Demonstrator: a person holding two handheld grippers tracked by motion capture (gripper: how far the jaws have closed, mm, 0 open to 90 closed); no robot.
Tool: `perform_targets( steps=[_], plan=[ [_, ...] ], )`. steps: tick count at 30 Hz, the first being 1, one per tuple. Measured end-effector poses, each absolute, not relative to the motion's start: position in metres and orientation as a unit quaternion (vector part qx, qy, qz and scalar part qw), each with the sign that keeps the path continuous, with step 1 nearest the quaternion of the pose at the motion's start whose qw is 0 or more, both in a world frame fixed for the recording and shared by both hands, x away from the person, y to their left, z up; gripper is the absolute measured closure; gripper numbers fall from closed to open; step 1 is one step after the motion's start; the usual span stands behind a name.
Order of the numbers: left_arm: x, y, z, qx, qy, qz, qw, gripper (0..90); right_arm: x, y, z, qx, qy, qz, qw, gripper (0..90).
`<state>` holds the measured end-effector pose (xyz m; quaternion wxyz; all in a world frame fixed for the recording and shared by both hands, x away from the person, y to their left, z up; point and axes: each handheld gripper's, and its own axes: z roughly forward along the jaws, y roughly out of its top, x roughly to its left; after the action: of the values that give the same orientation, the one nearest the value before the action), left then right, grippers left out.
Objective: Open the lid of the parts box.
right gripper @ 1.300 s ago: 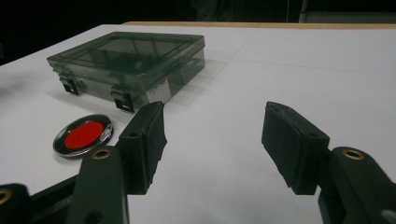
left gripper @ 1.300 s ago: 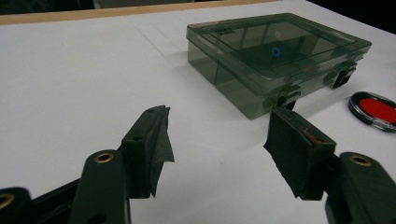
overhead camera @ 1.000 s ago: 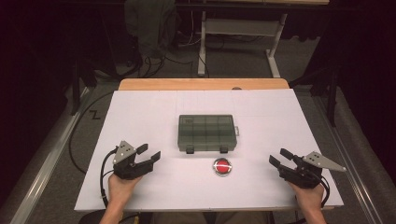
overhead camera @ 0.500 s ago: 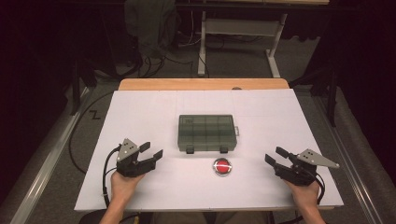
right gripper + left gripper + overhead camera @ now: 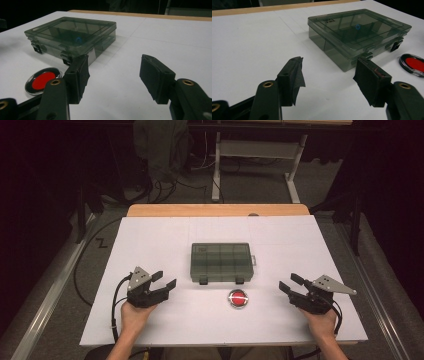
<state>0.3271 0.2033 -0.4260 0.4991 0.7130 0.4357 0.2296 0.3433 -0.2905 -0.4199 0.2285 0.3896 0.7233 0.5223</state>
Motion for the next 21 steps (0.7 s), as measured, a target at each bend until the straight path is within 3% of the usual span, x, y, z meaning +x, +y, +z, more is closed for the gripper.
perform_targets(
  steps=[21],
  plan=[
    [0.340,0.184,-0.423,0.729,0.419,0.226,0.493,39.6,0.356,-0.271,-0.417,0.376,0.727,0.529,0.223,43.6]
  ],
)
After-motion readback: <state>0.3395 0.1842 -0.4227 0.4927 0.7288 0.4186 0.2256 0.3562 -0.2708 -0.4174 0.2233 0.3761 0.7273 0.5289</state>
